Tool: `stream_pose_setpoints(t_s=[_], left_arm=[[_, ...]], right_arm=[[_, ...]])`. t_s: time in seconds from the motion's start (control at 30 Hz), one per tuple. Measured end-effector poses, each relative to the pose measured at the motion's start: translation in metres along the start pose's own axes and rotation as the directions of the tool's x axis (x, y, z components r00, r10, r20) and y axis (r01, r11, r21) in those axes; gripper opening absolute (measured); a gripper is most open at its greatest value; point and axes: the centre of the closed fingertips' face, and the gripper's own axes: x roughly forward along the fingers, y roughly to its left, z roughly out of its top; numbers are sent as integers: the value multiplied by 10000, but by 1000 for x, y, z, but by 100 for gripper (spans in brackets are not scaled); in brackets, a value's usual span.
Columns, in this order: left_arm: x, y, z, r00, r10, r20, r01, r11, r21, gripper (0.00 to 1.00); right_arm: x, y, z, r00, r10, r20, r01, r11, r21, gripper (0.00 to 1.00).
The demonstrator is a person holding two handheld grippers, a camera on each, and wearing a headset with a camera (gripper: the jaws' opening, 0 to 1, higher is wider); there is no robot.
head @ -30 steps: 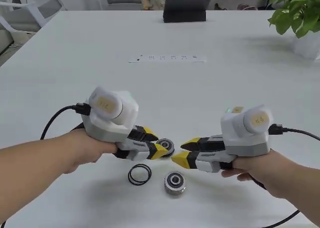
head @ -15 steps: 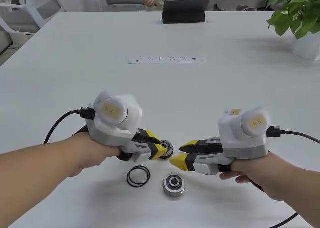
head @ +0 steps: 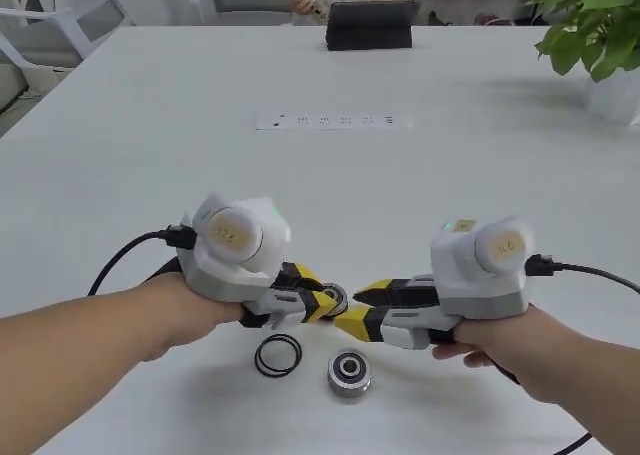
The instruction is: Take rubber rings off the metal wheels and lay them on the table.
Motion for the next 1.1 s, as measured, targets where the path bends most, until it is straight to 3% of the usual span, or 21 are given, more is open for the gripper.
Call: stream_pose_setpoints(t_s=[0.67,1.1], left_arm=[[-2,-3,-1,9999,95,-37,-96,9999,-67,7],[-2,-4,-2,10000,90,-23,-91,9999,-82,7]], right_arm=[[13,-3,0,9985,-511,-214,496,9965,-675,25],[10,-2,-1,9980,-601,-208,584,9955,-746,23]])
